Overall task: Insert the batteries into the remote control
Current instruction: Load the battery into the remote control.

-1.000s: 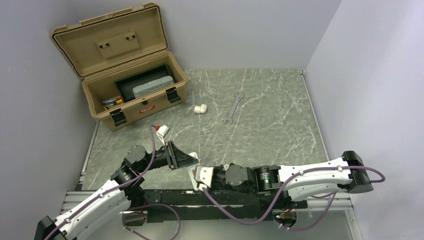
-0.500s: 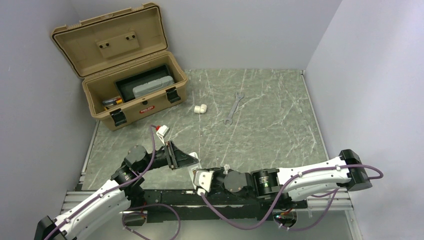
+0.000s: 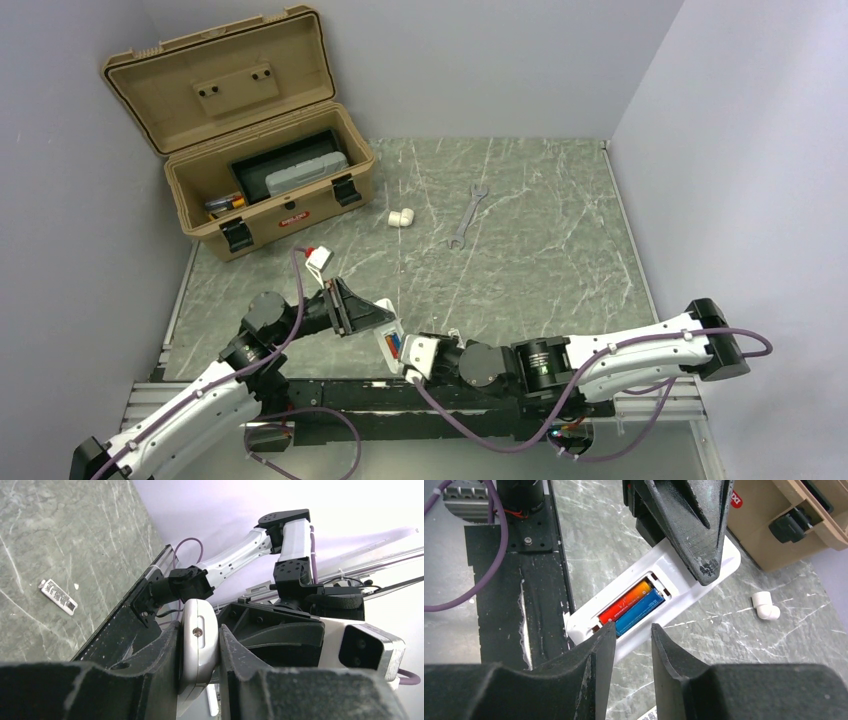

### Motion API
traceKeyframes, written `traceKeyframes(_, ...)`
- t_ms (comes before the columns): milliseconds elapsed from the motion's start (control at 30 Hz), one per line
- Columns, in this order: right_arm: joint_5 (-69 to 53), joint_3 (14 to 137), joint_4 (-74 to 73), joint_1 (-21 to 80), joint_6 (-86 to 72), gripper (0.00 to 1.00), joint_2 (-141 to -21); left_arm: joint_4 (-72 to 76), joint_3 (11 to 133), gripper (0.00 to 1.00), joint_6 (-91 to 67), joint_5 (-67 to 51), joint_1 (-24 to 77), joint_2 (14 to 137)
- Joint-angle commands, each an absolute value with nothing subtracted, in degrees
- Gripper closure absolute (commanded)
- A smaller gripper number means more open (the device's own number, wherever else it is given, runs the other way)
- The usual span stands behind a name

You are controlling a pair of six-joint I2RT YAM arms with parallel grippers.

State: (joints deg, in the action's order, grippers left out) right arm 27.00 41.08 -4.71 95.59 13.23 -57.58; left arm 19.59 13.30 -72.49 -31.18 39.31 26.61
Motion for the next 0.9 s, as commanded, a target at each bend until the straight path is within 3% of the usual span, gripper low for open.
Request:
traceKeyframes(0,28.7,37.3,-22.2,95.9,10.5,0.64,-58.3,36.8,20.6,1.00,-78.9,-31.7,39.3,23.9)
traceKeyframes(267,27.8,36.5,-17.7,95.9,9.8,0.62,-53.9,35.9,20.8,1.00,-78.1,-31.9,39.3,24.2)
traceKeyframes(867,27.7,32.7,-0.4,95.9,3.9,0.40,-39.3,19.3,24.7,1.00,-65.8,-30.8,39.3,23.1)
